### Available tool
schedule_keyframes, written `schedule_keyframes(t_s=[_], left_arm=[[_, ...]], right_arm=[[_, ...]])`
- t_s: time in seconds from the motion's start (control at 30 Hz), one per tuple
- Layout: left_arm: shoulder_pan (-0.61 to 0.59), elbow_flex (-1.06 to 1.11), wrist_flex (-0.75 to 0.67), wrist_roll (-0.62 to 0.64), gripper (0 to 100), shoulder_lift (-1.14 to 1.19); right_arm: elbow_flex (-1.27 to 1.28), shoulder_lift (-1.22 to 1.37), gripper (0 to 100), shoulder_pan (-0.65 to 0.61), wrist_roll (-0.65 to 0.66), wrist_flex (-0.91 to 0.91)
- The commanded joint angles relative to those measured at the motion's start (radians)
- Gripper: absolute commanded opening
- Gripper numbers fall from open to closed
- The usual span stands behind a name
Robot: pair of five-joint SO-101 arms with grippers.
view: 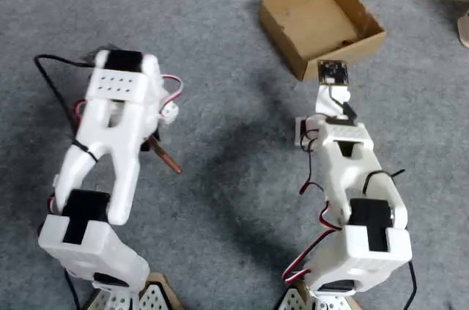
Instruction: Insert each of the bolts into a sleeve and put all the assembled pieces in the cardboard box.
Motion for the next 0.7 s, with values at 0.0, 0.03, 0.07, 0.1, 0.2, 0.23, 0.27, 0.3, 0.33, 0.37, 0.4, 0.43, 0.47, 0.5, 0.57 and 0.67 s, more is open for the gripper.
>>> schedule_keyframes(t_s=[0.0, 0.03, 0.07, 0.1, 0.2, 0.23, 0.27, 0.3, 0.33, 0.37, 0.4, 0.43, 0.47, 0.5, 0.57, 0.67], left_arm=[[0.079, -0.053, 0.005, -0.037, 0, -0.074], [0.096, -0.054, 0.008, -0.061, 0, -0.084], [0.108, -0.054, 0.008, -0.075, 0, -0.096], [0.117, -0.056, 0.008, -0.086, 0, -0.114], [0.143, -0.056, 0.000, -0.112, 0, -0.191], [0.154, -0.056, 0.002, -0.146, 0, -0.216], [0.165, -0.048, 0.003, -0.176, 0, -0.242], [0.174, -0.047, 0.003, -0.198, 0, -0.259], [0.179, -0.047, 0.003, -0.212, 0, -0.275], [0.180, -0.047, 0.000, -0.219, 0, -0.289], [0.180, -0.051, 0.000, -0.224, 0, -0.294], [0.180, -0.056, 0.000, -0.229, 0, -0.295], [0.179, -0.058, -0.002, -0.244, 0, -0.295], [0.176, -0.062, -0.015, -0.267, 0, -0.295], [0.166, -0.065, -0.069, -0.307, 1, -0.294], [0.180, -0.061, -0.201, -0.290, 1, -0.294]], right_arm=[[0.010, -0.059, 0.5, -0.028, 0.020, -0.061], [0.015, -0.070, 0.5, -0.028, 0.020, -0.071], [0.030, -0.081, 0.5, -0.028, 0.020, -0.077], [0.050, -0.093, 0.5, -0.028, 0.021, -0.096], [0.128, -0.150, 0.5, -0.031, 0.043, -0.170], [0.160, -0.173, 0.5, -0.042, 0.054, -0.196], [0.191, -0.196, 0.5, -0.054, 0.060, -0.220], [0.225, -0.223, 0.5, -0.062, 0.063, -0.243], [0.257, -0.251, 0.5, -0.070, 0.063, -0.263], [0.286, -0.278, 0.5, -0.071, 0.063, -0.288], [0.314, -0.306, 0.5, -0.071, 0.063, -0.314], [0.341, -0.329, 0.5, -0.071, 0.063, -0.340], [0.369, -0.351, 0.5, -0.071, 0.063, -0.366], [0.397, -0.374, 0.5, -0.071, 0.063, -0.395], [0.447, -0.410, 0.5, -0.073, 0.063, -0.452], [0.515, -0.463, 0.5, -0.088, 0.061, -0.522]])
